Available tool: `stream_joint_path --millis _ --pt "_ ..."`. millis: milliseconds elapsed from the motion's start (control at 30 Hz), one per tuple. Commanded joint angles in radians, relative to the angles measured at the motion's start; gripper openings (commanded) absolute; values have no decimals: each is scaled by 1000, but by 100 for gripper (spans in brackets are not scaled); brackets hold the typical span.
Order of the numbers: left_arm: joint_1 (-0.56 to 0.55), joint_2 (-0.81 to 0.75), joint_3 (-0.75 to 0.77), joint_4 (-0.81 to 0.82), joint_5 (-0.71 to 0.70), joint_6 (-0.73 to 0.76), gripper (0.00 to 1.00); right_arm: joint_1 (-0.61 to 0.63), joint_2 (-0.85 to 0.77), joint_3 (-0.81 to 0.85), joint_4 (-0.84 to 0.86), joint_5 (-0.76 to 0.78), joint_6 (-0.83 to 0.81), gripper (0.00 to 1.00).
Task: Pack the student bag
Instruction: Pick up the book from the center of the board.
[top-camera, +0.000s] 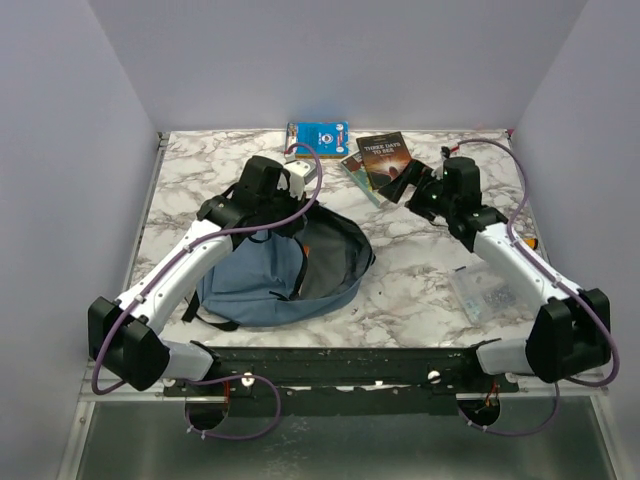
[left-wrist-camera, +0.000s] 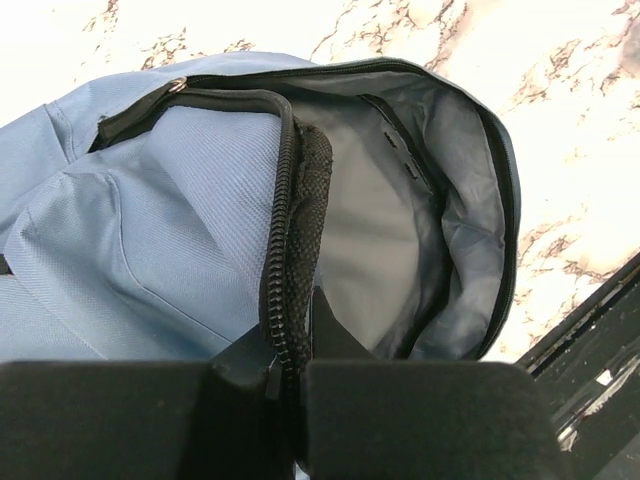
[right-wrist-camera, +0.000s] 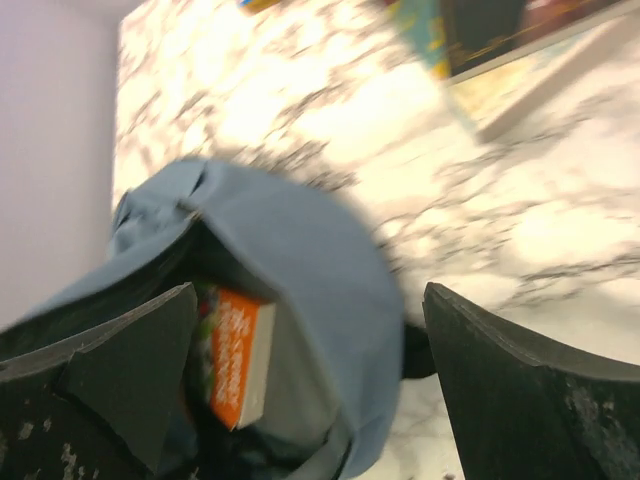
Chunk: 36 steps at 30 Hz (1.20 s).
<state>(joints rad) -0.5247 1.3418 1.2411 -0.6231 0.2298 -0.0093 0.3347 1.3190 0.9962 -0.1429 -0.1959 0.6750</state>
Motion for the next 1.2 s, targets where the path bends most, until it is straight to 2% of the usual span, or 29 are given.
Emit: stream_joint_path --millis 0,100,233,400,500,700,900,1033,1167 --pt "5 -33 -3 -7 -72 14 0 -125 124 1 79 -45 41 100" --pt "5 -39 0 -12 -60 14 0 -211 239 -4 212 -90 134 99" --pt "2 -52 1 -10 -42 14 0 -321 443 -30 466 -221 315 92" --pt "3 -52 -1 -7 -30 -12 0 -364 662 51 621 -278 416 91" --pt "3 -45 0 -5 -13 -14 0 -368 742 84 704 -292 482 90" --pt "3 -34 3 -4 3 -15 0 -373 812 120 717 -220 523 88" --pt "3 -23 5 -6 11 -15 0 -386 872 141 790 -241 562 80" --pt "3 -13 5 -6 13 -15 0 -403 872 135 822 -249 582 79" --pt "4 -12 6 -5 22 -15 0 -421 869 136 870 -275 608 72"
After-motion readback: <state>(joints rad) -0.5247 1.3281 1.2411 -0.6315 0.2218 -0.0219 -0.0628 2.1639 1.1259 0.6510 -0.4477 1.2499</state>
